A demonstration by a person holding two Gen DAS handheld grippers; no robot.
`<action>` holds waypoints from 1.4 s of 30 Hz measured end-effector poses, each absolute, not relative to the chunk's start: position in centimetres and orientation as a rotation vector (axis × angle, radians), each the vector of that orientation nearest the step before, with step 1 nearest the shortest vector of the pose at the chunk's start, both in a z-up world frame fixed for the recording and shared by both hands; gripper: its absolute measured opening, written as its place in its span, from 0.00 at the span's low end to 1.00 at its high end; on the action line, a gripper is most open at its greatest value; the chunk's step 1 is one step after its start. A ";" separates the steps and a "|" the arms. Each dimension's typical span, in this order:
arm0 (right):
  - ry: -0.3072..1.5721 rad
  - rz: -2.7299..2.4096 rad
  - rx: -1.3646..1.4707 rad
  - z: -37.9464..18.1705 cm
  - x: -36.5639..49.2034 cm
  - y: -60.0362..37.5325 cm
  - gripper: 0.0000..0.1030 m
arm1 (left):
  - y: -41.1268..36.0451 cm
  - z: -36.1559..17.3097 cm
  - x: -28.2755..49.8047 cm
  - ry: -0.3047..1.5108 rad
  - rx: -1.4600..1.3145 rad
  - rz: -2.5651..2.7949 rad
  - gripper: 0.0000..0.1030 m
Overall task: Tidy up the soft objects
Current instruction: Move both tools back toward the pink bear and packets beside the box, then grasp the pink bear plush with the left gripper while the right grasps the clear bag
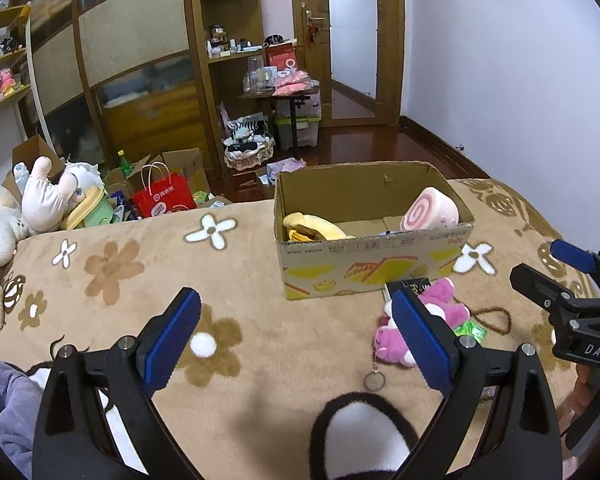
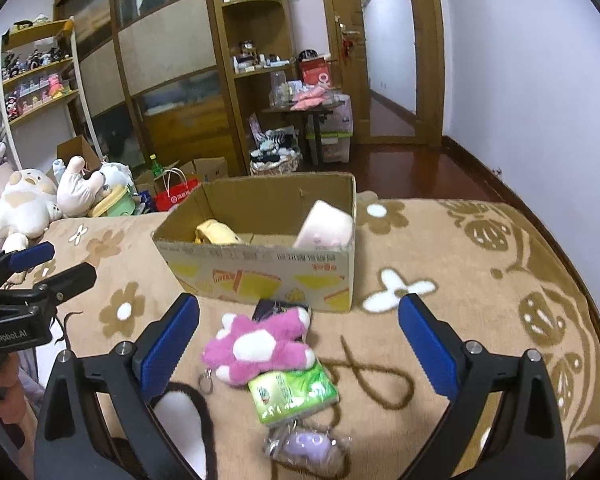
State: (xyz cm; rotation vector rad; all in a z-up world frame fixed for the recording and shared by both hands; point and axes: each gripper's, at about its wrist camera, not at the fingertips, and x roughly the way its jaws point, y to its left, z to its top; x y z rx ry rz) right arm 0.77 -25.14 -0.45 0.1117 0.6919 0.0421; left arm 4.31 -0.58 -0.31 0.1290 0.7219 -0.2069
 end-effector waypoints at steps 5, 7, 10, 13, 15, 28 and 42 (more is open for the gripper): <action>0.719 0.011 0.144 -1.0 0.1 -25.9 1.00 | -0.8 -0.5 3.9 0.737 0.134 -0.234 0.93; 0.731 -0.004 0.152 -1.2 -0.1 -26.1 1.00 | -0.9 -0.6 3.9 0.746 0.136 -0.245 0.93; 0.756 -0.021 0.167 -1.6 -0.3 -26.3 1.00 | -1.0 -0.9 4.0 0.759 0.137 -0.261 0.93; 0.776 -0.033 0.167 -2.0 -0.5 -26.4 1.00 | -1.3 -1.1 4.2 0.773 0.140 -0.275 0.93; 0.786 -0.037 0.162 -2.2 -0.5 -26.3 1.00 | -1.5 -1.3 4.3 0.780 0.145 -0.284 0.93; 0.930 -0.068 0.179 -4.7 0.3 -26.6 1.00 | -3.8 -3.1 6.2 0.861 0.184 -0.402 0.93; 1.119 -0.072 0.237 -8.0 1.3 -27.3 1.00 | -8.1 -6.8 8.3 0.968 0.271 -0.560 0.93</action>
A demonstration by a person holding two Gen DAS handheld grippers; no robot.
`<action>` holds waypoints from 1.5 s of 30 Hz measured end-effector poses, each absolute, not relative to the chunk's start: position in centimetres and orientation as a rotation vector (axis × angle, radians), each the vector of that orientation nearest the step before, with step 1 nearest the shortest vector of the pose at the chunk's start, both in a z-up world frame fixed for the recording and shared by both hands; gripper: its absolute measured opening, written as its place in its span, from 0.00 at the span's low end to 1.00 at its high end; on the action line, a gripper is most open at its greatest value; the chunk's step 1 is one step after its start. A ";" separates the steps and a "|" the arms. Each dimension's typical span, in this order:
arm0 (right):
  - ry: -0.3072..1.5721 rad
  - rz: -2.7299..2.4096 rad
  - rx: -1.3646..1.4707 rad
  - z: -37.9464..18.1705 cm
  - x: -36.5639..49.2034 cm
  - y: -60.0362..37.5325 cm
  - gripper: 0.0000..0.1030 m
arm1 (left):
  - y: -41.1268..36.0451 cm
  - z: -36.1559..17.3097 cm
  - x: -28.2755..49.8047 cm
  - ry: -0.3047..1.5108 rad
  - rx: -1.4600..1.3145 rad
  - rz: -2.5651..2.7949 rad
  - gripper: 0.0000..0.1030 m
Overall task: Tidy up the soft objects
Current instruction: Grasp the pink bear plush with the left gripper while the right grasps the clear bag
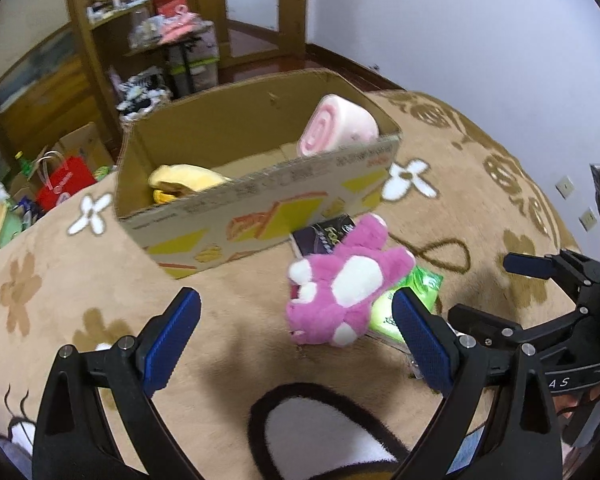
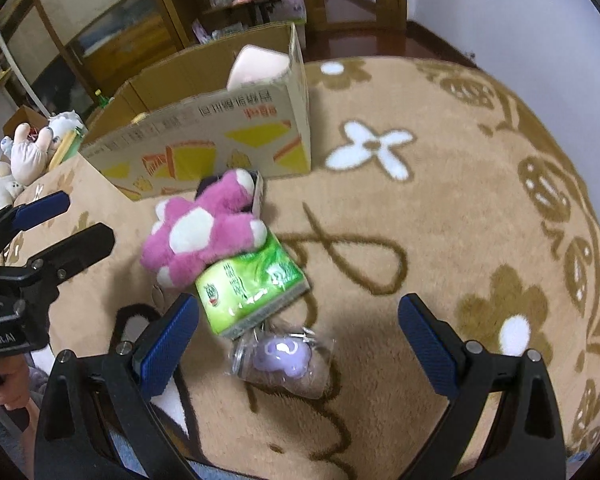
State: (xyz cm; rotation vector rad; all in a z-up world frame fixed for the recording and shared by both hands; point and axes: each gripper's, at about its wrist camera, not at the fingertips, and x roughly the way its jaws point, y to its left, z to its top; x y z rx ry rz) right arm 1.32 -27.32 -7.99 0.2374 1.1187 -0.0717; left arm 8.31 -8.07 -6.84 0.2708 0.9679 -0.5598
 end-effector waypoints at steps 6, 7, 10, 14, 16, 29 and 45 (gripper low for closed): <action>1.195 -0.056 0.267 -9.8 1.3 -27.5 1.00 | -9.1 -8.1 8.6 0.992 0.290 -0.616 0.93; 1.205 -0.057 0.274 -10.1 1.4 -27.6 1.00 | -9.3 -8.4 8.7 1.001 0.293 -0.627 0.93; 1.240 -0.049 0.293 -10.9 1.5 -27.8 1.00 | -9.8 -9.2 9.0 1.026 0.305 -0.651 0.93; 1.301 -0.027 0.341 -12.4 1.7 -27.9 1.00 | -10.7 -10.2 9.3 1.047 0.340 -0.670 0.93; 1.317 -0.017 0.345 -12.9 1.8 -27.8 1.00 | -11.1 -10.7 9.4 1.052 0.353 -0.679 0.93; 1.385 0.002 0.295 -15.3 2.4 -25.4 1.00 | -12.2 -13.2 10.8 1.064 0.364 -0.694 0.93; 1.401 -0.032 0.204 -15.8 2.5 -24.1 0.77 | -11.6 -14.0 10.5 1.117 0.298 -0.704 0.60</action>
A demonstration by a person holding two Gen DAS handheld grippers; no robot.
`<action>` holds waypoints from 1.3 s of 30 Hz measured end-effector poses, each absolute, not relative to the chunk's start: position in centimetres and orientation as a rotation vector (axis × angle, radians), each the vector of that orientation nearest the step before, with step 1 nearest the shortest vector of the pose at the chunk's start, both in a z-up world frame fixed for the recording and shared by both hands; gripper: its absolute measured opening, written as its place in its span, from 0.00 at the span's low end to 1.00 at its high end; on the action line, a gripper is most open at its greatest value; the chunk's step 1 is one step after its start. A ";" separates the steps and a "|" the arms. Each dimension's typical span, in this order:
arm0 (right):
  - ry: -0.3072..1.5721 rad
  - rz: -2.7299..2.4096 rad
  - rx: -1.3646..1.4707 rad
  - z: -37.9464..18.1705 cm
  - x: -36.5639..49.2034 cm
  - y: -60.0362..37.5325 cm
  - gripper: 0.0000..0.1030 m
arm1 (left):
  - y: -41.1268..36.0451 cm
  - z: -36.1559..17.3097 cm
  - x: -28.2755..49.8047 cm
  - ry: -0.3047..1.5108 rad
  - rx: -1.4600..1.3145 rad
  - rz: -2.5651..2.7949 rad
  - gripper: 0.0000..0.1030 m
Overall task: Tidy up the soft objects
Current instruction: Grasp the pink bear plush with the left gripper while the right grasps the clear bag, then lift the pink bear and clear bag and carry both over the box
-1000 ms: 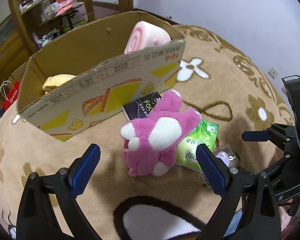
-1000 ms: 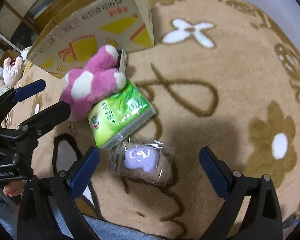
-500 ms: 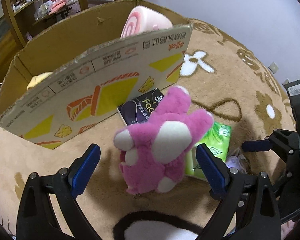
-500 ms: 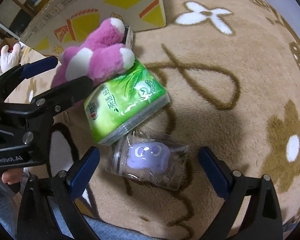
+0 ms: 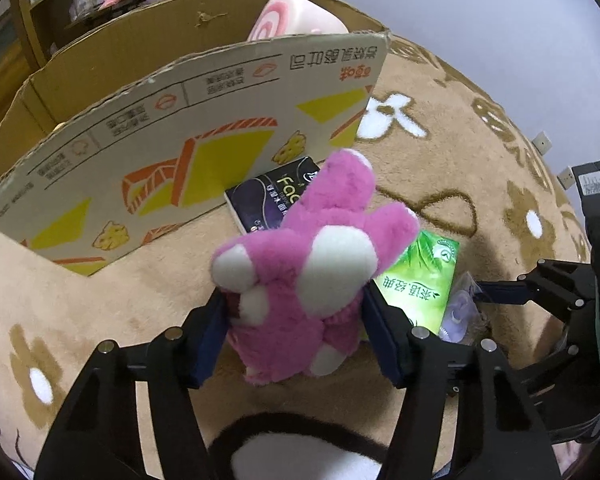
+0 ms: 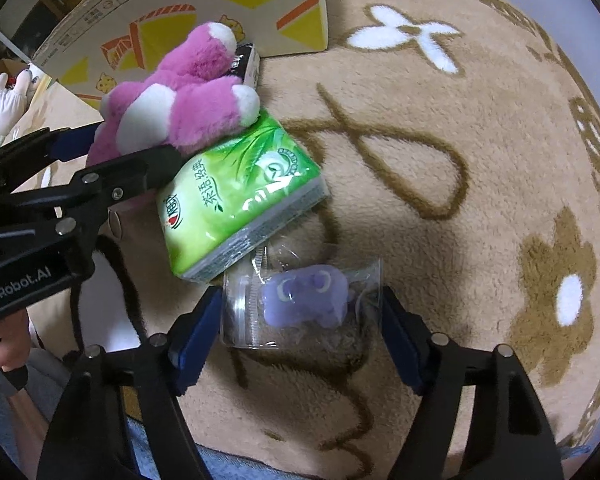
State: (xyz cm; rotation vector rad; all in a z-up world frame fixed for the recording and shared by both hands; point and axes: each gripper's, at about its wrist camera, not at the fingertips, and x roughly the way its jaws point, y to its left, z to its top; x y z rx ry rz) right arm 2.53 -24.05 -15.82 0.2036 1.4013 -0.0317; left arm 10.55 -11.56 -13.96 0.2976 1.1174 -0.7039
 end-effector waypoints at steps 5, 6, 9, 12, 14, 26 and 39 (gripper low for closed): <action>1.393 -0.025 0.198 -15.6 2.3 -24.1 0.75 | -11.1 -13.4 10.1 1.106 0.293 -0.671 0.60; 1.391 -0.024 0.200 -15.5 2.3 -24.1 0.75 | -10.9 -13.2 10.0 1.104 0.292 -0.664 0.60; 1.383 -0.025 0.215 -15.0 1.8 -24.8 0.73 | -10.4 -12.7 9.5 1.096 0.285 -0.647 0.60; 1.371 -0.042 0.233 -14.2 1.5 -25.3 0.70 | -9.9 -12.0 8.8 1.085 0.277 -0.630 0.60; 1.358 -0.052 0.248 -14.1 1.4 -25.8 0.70 | -9.7 -11.6 8.5 1.081 0.275 -0.619 0.60; 1.214 -0.070 0.241 -10.4 0.6 -26.8 0.70 | -7.4 -9.6 7.2 1.033 0.229 -0.493 0.60; 0.959 -0.005 0.227 -6.1 0.3 -25.9 0.70 | -5.4 -5.8 5.3 0.877 0.188 -0.383 0.60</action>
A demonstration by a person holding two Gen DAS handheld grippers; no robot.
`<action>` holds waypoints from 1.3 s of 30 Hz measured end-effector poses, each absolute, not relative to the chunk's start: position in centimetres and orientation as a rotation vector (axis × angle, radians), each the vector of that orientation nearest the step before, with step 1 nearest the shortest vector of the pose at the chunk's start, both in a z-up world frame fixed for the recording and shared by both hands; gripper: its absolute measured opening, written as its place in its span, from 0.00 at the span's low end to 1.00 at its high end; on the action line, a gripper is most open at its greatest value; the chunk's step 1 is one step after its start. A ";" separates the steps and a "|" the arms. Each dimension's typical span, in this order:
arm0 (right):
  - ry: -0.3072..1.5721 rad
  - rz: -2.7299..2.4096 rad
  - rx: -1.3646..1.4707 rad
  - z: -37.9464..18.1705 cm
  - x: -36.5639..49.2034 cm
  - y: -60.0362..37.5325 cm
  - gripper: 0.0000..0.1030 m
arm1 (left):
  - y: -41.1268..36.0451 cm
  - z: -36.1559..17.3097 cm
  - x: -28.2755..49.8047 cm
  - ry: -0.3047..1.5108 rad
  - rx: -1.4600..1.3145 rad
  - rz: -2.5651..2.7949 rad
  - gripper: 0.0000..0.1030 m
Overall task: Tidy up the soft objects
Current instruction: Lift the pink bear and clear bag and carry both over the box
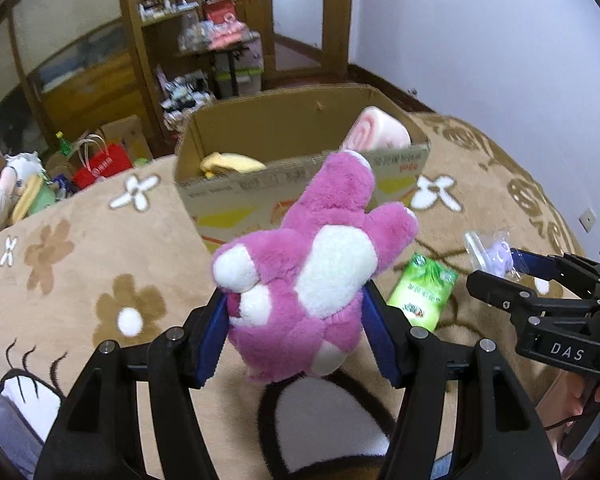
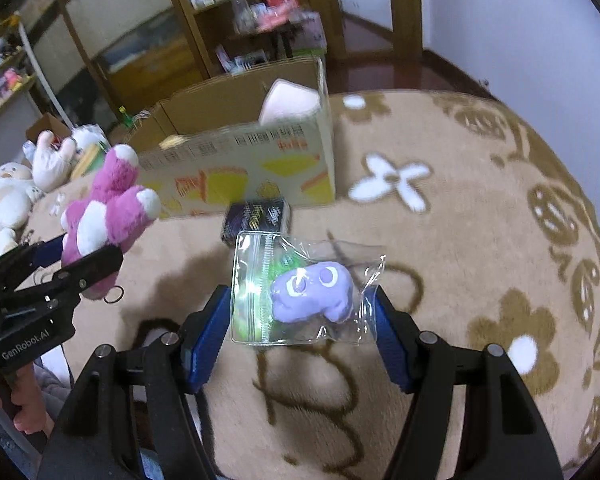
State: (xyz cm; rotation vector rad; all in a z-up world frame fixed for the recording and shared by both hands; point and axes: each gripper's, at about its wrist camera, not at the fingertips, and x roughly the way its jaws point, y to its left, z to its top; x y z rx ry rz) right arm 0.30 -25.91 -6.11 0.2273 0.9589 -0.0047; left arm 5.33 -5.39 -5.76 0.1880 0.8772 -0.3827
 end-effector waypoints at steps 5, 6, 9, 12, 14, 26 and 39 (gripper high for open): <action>0.870 0.007 0.196 -4.9 1.1 -25.7 0.70 | -4.8 -4.3 5.1 0.798 0.178 -0.339 0.60; 0.850 0.009 0.192 -4.6 1.3 -25.6 0.70 | -4.8 -4.0 5.1 0.779 0.180 -0.329 0.60; 0.794 0.017 0.184 -3.5 1.5 -25.4 0.70 | -4.6 -3.0 5.0 0.720 0.179 -0.310 0.60; 0.735 0.024 0.171 -2.5 2.0 -25.2 0.70 | -4.3 -2.4 5.3 0.688 0.165 -0.299 0.60; 0.696 0.028 0.159 -2.0 2.3 -25.2 0.70 | -4.2 -2.1 5.5 0.677 0.165 -0.294 0.60; 0.614 0.034 0.134 -0.5 5.3 -25.2 0.70 | -4.7 -0.2 7.8 0.588 0.169 -0.297 0.60; 0.530 0.082 0.084 1.7 8.8 -25.3 0.70 | -4.9 0.9 10.6 0.535 0.175 -0.259 0.60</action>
